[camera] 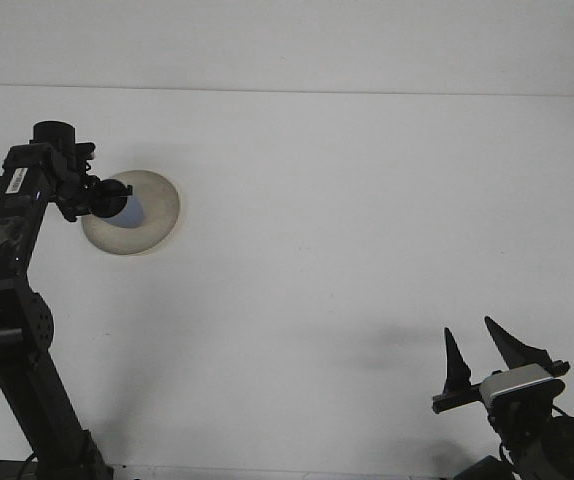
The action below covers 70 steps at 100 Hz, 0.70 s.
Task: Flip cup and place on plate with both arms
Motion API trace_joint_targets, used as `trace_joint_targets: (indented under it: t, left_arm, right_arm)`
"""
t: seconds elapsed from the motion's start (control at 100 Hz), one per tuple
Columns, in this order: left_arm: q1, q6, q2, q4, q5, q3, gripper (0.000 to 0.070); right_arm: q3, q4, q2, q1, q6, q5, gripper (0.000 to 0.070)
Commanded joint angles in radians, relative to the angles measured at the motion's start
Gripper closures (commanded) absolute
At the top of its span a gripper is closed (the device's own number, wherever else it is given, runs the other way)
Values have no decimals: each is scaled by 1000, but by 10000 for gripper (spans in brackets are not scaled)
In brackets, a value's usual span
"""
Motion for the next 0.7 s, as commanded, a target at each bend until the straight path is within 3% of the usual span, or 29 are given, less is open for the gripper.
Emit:
trace_joint_targets:
  t: [0.0,0.1,0.15,0.45,0.69]
  left_arm:
    - [3,9,21,21,3,24,559]
    - [3,8,16,55,4,31,250]
    - [3,4,12,72,6,37,195]
    - [3,5,-59,-24,48,235,196]
    - [12,-18,-269,-128,71,281,197]
  right_arm:
    - [3,7,0,5,7,5,304]
    - [3,7,0,5,7,5,304]
    - [3,7,0,5,7,5,304]
    - [3,7,1,5,25,5,303]
    - [3,7,1,5,27,32,304]
